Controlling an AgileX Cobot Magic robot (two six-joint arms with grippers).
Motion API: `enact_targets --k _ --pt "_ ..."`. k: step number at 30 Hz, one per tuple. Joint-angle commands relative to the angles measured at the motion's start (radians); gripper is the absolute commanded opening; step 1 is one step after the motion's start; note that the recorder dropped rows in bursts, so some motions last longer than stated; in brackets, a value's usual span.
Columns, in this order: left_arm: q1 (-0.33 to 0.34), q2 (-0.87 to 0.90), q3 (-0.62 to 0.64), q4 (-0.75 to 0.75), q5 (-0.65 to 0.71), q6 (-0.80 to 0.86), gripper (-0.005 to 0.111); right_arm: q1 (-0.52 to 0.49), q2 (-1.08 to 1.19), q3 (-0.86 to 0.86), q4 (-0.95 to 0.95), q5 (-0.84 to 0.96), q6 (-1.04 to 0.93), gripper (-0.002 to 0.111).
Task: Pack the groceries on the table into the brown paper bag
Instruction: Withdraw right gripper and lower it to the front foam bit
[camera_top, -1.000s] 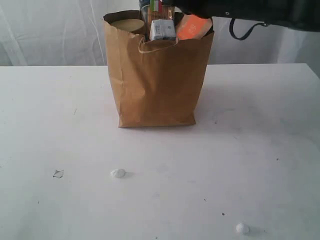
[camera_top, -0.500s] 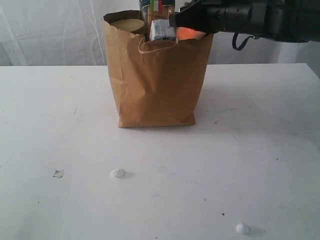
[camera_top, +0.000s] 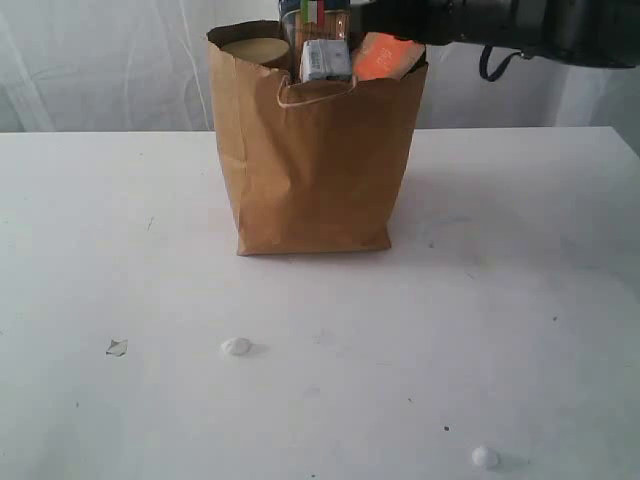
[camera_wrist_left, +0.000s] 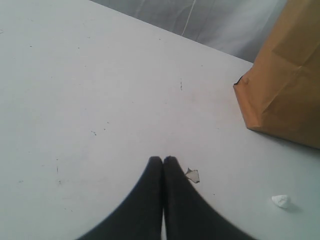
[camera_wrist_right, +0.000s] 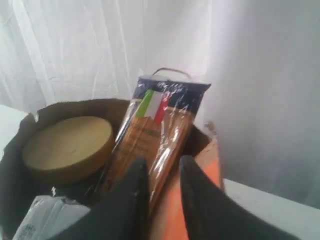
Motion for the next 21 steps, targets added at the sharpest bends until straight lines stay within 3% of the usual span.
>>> enact_targets --k 1,6,10,16,21 --pt "0.002 -0.004 0.003 -0.010 -0.002 -0.005 0.000 -0.001 -0.137 0.067 0.000 -0.221 -0.012 0.020" --pt "0.002 -0.004 0.003 -0.010 -0.002 -0.005 0.000 -0.001 -0.355 0.344 0.000 -0.574 -0.085 0.006" --pt "0.002 -0.004 0.003 -0.010 -0.002 -0.005 0.000 -0.001 -0.476 0.541 0.000 -0.509 -0.229 0.000" --pt "0.002 -0.004 0.003 -0.010 -0.002 -0.005 0.000 -0.001 -0.520 0.768 0.000 -0.407 -0.236 0.000" --pt "0.002 -0.004 0.003 -0.010 -0.002 -0.005 0.000 -0.001 -0.478 0.858 0.000 -0.625 0.099 0.000"
